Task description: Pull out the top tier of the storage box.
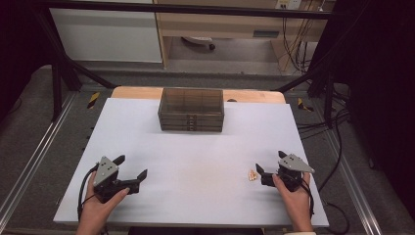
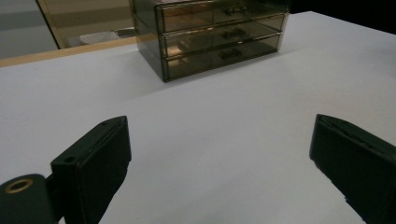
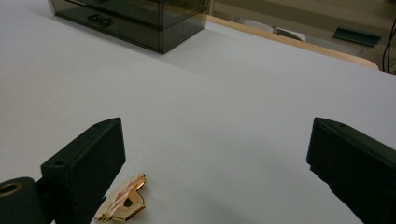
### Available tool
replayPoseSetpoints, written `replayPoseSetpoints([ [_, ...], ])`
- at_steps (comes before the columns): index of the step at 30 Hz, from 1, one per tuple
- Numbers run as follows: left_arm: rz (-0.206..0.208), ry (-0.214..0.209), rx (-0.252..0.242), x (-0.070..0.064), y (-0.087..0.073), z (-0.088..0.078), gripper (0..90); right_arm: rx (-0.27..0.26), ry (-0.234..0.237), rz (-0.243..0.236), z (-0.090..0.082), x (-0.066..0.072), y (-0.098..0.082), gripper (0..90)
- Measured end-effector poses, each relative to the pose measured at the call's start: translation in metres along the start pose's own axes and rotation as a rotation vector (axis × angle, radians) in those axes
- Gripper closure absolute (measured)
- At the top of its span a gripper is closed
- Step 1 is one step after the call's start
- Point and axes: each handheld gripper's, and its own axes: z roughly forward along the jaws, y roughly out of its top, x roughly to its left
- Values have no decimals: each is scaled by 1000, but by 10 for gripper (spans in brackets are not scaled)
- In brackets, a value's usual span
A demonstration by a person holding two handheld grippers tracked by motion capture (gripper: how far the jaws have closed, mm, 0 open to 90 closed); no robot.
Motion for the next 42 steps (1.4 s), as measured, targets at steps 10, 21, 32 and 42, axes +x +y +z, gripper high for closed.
replayPoseSetpoints([
  [10, 95, -28, 29, -18, 27, 30, 65, -15, 16, 27, -6, -4, 3, 52],
  [21, 213, -62, 45, -11, 62, 61, 40, -9, 40, 16, 0, -1, 7, 50],
  [32, 268, -86, 95, -12, 87, 87, 42, 21, 29, 40, -1, -6, 4, 58],
  [42, 327, -51, 104, -20, 96, 108, 57, 48, 13, 48, -6, -2, 0, 67],
])
